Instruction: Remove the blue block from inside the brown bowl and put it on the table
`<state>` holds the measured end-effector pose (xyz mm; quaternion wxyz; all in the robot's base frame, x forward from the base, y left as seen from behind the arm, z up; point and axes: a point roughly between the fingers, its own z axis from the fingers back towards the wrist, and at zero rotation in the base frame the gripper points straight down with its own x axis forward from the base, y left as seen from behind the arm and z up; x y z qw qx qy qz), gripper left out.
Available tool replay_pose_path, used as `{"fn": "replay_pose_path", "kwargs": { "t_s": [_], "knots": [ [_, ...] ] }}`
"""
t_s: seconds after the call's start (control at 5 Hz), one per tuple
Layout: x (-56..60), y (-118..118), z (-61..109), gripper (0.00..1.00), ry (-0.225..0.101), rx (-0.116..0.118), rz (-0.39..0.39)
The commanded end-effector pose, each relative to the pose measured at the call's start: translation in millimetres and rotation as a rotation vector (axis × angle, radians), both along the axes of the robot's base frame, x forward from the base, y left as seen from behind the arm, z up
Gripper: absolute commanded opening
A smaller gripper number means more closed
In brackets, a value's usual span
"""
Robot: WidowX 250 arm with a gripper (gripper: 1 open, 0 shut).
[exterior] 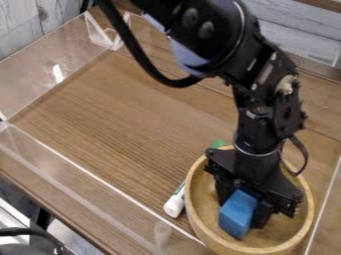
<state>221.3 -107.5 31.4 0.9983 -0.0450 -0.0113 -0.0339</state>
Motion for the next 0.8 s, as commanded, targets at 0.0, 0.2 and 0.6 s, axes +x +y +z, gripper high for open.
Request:
{"fn": "replay_pose_path", "kwargs": {
  "t_s": [0.0, 0.2, 0.6],
  "knots": [
    [13.2, -3.1, 24.0, 0.00, -0.061, -0.011, 0.000],
    [15.6, -1.7, 39.0, 0.00, -0.066, 0.004, 0.012],
    [21.2, 1.9, 61.4, 0.00, -0.085, 0.017, 0.041]
  ]
}}
